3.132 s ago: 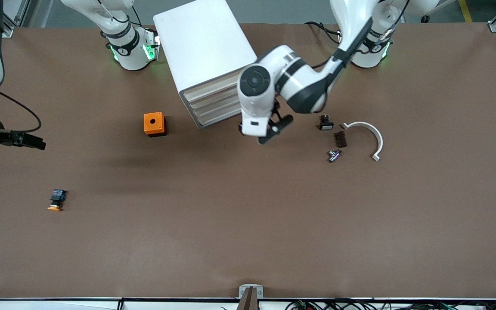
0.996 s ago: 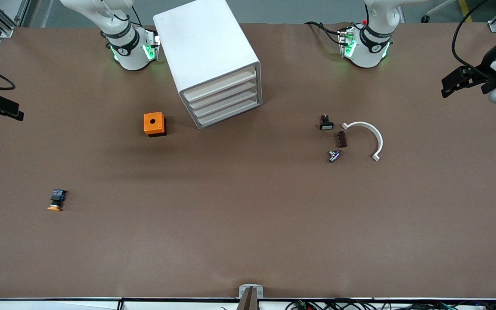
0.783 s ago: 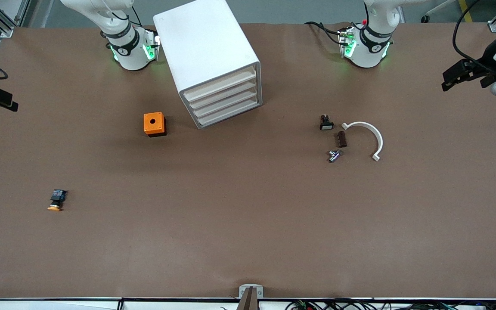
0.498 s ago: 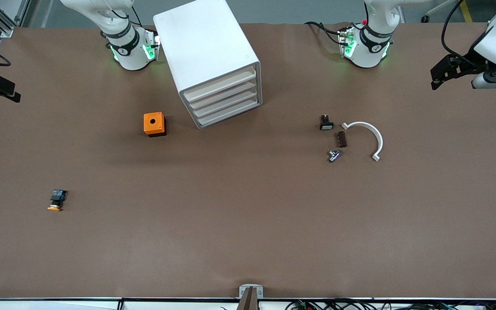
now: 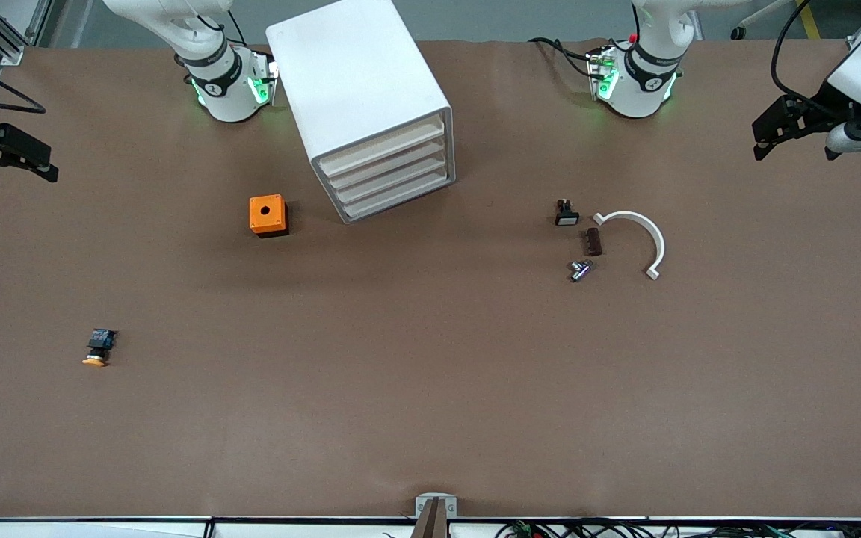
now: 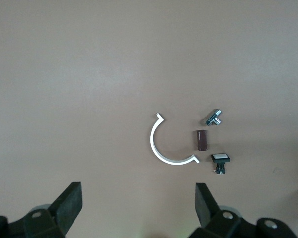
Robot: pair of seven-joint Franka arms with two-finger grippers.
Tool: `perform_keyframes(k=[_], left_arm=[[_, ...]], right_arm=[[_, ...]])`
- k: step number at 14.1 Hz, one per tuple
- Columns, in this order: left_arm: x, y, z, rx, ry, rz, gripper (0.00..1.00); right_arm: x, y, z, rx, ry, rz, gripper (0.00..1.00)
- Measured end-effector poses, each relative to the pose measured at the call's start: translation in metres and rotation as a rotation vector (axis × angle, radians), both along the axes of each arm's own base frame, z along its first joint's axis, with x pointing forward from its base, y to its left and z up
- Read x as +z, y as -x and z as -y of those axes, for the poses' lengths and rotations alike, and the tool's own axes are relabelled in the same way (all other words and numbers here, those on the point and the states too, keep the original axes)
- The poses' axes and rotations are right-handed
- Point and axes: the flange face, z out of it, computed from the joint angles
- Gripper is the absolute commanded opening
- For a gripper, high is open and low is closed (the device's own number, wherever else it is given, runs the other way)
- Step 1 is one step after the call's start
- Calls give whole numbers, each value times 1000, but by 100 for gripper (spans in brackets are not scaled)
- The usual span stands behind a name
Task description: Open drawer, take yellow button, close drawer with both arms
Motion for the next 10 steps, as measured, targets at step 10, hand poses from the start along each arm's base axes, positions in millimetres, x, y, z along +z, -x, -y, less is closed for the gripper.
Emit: perform_keyframes(k=[10], left_arm=[[-3, 2, -8, 39, -1, -33, 100]], right_arm=[[2, 4, 16, -19, -15, -14, 100]])
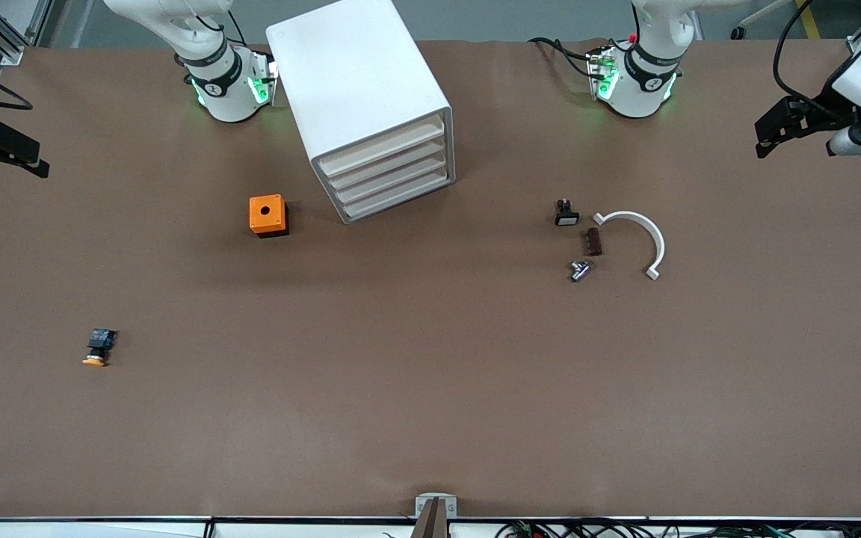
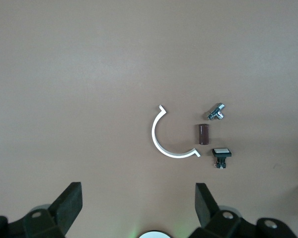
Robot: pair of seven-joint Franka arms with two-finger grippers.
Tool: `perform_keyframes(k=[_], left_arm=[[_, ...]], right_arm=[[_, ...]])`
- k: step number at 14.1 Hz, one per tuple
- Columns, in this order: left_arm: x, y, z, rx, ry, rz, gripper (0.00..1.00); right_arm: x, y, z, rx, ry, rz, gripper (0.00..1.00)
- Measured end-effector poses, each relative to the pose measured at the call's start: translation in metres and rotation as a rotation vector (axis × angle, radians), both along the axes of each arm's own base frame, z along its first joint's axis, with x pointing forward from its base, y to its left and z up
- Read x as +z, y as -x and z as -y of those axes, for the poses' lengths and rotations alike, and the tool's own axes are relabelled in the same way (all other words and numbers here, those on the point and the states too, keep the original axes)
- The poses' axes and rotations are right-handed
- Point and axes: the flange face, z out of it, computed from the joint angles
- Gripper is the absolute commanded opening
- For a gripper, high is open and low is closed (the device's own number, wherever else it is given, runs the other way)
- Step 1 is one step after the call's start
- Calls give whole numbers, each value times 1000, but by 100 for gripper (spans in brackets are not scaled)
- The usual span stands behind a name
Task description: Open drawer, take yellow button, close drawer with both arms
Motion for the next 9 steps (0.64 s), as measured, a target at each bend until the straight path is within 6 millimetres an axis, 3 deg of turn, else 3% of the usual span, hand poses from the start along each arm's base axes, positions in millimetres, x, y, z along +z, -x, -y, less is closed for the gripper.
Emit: perform_keyframes(k=[9], left_arm=[[10, -11, -4, 6, 5, 22, 100]], right_arm=[[1, -1, 2, 36, -6, 10, 100]])
